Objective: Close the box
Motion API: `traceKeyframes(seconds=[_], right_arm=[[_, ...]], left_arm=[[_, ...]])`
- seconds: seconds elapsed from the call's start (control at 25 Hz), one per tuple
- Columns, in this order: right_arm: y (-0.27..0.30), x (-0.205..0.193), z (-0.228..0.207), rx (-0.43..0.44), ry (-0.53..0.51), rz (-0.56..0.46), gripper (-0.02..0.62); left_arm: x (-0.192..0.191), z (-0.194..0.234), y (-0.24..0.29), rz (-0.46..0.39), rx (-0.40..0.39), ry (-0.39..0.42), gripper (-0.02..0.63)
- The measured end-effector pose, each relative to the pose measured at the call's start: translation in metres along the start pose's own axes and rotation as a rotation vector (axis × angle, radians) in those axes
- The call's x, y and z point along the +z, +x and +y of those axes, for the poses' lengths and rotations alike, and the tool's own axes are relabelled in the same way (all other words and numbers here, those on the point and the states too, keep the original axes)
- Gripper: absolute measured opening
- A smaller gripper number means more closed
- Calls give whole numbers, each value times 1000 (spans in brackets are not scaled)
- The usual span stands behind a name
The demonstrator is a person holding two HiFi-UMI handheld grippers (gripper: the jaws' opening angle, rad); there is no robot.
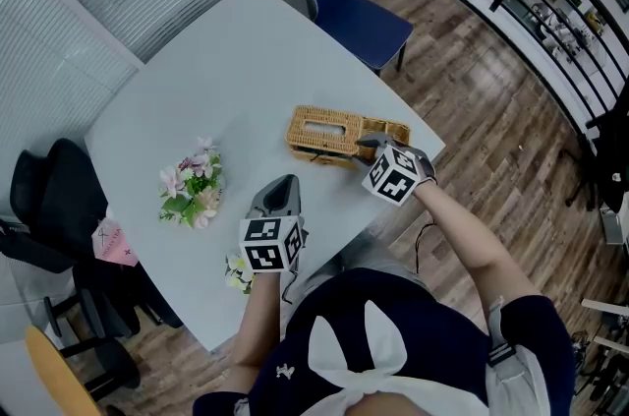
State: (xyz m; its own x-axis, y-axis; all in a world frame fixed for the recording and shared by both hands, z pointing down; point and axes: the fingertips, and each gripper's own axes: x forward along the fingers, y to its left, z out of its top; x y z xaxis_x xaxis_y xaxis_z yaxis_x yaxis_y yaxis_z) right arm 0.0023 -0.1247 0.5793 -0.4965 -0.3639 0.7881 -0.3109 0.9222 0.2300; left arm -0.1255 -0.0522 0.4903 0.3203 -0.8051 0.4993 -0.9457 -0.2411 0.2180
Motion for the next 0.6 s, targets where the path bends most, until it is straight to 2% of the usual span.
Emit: traceKeyframes(seconds=[0.6], right_arm=[[11,-10,10,16,-52,57,130]], left_arm=[[-2,5,-1,5,9,-10,23]])
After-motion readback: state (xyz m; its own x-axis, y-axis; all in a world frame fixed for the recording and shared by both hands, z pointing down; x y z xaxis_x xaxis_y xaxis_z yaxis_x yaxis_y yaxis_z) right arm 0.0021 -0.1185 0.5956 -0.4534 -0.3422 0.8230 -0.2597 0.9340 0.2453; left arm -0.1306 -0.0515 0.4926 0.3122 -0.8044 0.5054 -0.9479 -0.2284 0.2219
